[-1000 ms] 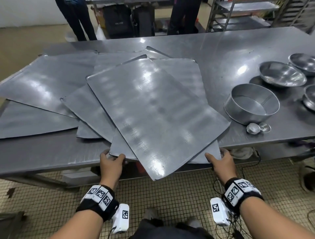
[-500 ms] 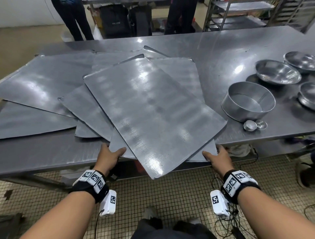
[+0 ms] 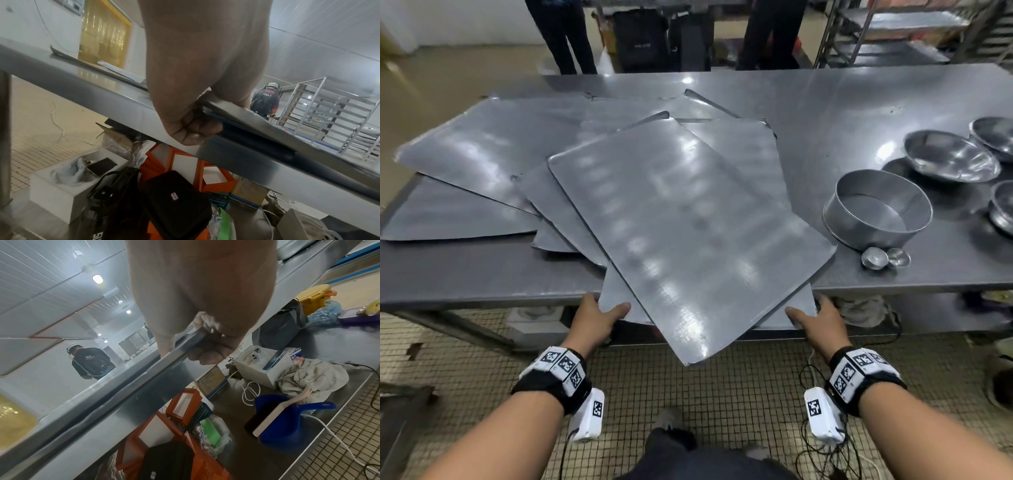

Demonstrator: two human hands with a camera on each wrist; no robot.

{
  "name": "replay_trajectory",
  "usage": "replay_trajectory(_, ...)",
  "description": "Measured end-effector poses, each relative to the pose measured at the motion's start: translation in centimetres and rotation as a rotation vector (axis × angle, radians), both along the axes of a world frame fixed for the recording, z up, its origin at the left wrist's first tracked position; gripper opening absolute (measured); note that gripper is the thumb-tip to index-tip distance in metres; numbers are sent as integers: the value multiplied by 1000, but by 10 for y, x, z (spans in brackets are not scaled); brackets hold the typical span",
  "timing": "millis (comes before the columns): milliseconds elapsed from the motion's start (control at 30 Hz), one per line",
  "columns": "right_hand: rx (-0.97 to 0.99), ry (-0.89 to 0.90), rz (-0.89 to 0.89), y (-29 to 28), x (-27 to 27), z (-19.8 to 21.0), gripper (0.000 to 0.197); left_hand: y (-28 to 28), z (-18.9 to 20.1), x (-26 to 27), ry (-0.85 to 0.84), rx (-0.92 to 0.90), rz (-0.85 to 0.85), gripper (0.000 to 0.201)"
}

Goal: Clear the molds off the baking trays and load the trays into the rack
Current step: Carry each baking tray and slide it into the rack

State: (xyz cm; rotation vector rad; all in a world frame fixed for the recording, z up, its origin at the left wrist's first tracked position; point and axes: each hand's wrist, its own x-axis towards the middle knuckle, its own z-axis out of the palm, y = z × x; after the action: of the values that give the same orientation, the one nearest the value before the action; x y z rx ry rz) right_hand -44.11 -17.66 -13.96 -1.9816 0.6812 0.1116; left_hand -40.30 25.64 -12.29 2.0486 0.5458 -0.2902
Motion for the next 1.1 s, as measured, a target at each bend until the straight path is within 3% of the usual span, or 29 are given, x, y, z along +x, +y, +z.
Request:
replay_trajectory(267, -60, 59, 97, -19, 5, -2, 62, -7, -7, -6, 22, -40, 70, 47)
replay_trajectory(500, -246, 64, 56, -20, 14, 17, 52, 7, -11, -2, 22, 23, 55, 66)
replay_trajectory(700, -371, -94, 37, -14, 49, 43, 36, 1, 18, 21, -178, 288, 53, 36)
replay_trajectory(800, -401, -126, 99, 1, 76, 60, 36, -2, 37, 43, -273, 234, 68, 26)
replay_trajectory(933, -406, -92, 220, 26, 117, 79, 41, 7, 56, 85, -199, 34, 94, 44)
replay_trajectory(1033, -411, -77, 251, 44, 144, 91, 43, 21, 60, 117, -141, -44, 63, 84)
replay_trajectory(1100, -409, -59, 259, 54, 157, 97, 45, 30, 57, 135, -121, -68, 73, 98)
